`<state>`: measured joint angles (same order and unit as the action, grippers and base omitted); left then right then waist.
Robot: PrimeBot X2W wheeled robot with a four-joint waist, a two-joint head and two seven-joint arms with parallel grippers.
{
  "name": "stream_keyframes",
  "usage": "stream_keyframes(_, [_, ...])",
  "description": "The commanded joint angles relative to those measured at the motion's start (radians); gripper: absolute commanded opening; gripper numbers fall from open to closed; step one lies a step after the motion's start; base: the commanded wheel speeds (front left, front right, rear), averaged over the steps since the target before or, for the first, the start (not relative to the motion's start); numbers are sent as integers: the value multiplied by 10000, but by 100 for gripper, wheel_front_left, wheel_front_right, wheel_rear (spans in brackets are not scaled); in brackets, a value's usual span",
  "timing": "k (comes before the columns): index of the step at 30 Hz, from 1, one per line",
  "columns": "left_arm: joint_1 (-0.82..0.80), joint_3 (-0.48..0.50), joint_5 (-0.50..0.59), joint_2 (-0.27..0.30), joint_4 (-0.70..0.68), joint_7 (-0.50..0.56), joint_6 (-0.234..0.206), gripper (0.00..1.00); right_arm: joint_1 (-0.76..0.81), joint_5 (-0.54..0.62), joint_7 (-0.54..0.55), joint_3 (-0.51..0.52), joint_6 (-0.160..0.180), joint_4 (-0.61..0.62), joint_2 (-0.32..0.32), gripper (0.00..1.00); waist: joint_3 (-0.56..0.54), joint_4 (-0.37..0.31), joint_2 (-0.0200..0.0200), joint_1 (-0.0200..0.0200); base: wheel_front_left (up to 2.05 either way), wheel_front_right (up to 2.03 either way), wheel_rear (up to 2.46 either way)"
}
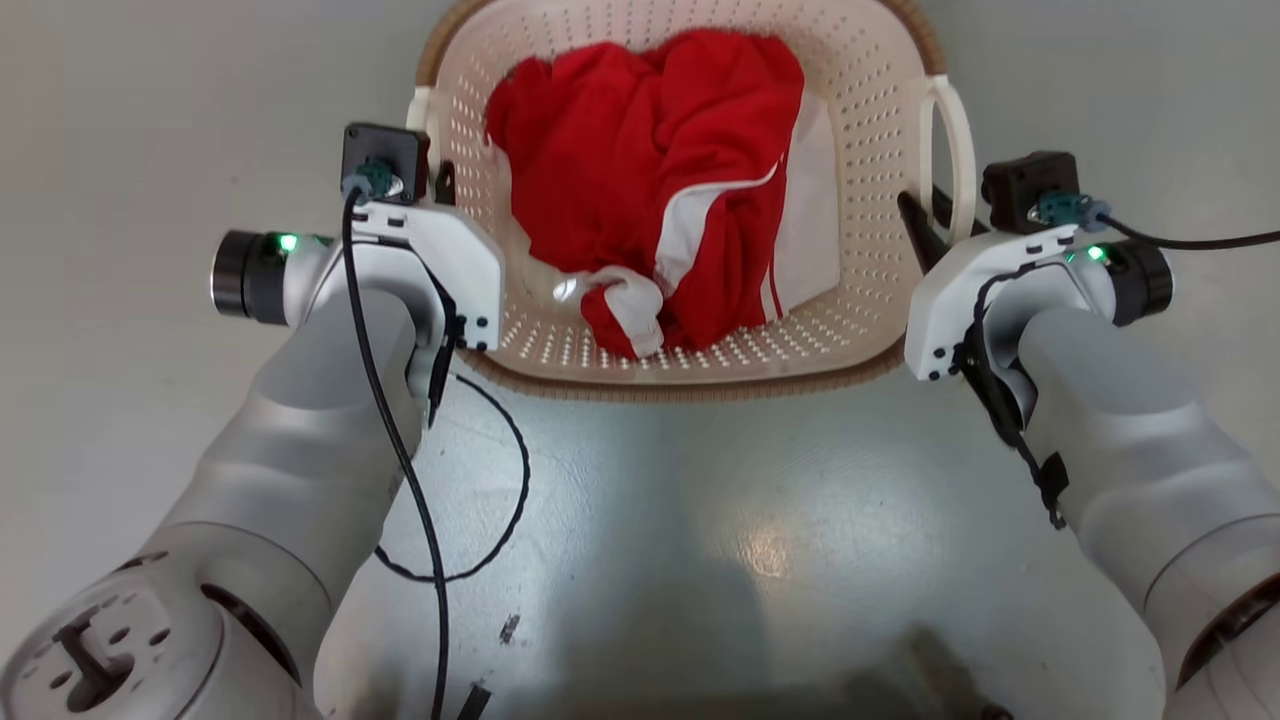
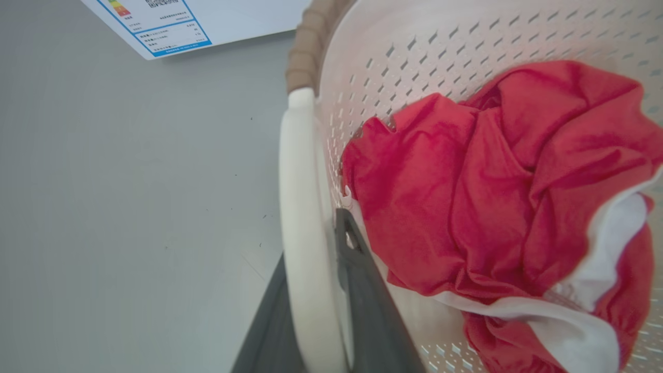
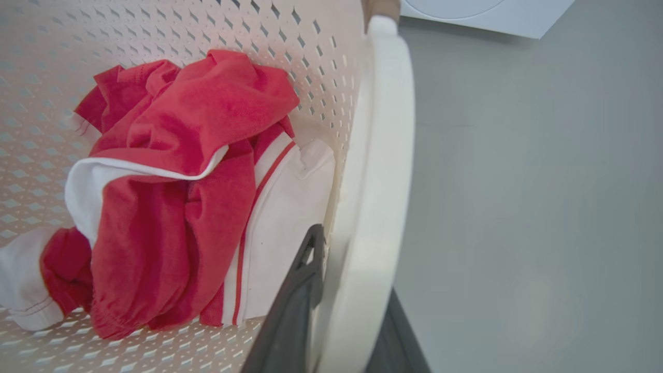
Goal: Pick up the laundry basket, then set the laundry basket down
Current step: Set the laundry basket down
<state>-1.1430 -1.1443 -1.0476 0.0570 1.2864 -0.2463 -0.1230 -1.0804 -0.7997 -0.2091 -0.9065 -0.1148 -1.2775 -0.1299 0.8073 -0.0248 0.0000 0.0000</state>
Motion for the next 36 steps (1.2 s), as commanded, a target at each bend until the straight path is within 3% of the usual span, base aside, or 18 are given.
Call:
stream_keyframes(1, [-263,47,193,100,-49,-71,-9,0,96,231,-280,-143,-159,102,114,0,185,44,0,0,0,0,0])
stream_keyframes(9, [-597,217,324,202,-91,-145,-67,0,-121,266,-416,-59,-159,17,56,0,659,74,0,0,0,0,0])
stream_keyframes(22, [-559,1351,1331,679,-1413,-153,-522,0,-329,555,-521,245,-159,-68,-13,0,1134,150,0,0,0,0,0])
stream_keyframes(36, [-312,2377,2152,560,-1646,-154,-452,0,-426,1100,-525,760,-159,79,-164,0,1340,239,0,0,0,0,0])
